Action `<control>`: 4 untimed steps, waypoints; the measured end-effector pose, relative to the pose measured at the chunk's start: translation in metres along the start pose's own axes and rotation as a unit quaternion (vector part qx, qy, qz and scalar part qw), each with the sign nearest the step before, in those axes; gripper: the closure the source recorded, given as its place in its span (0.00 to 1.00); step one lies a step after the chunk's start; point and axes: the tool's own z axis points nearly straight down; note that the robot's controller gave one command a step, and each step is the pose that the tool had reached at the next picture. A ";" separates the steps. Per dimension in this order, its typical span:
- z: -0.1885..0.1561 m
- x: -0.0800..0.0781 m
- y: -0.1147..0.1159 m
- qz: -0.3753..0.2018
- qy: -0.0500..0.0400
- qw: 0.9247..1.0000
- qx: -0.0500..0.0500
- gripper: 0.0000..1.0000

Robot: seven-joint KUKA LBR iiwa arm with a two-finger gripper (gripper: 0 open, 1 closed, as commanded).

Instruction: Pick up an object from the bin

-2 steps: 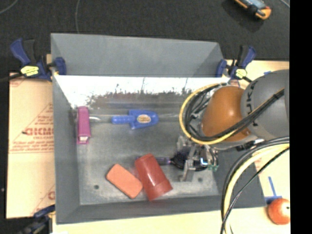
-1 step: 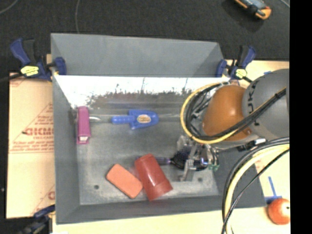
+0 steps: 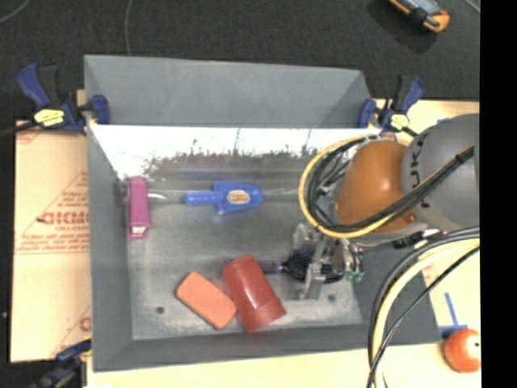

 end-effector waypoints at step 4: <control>-0.039 -0.001 -0.001 0.006 -0.001 1.000 -0.001 1.00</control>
Offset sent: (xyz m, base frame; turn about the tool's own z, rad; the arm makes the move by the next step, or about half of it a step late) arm 0.0000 0.0000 0.0000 0.0000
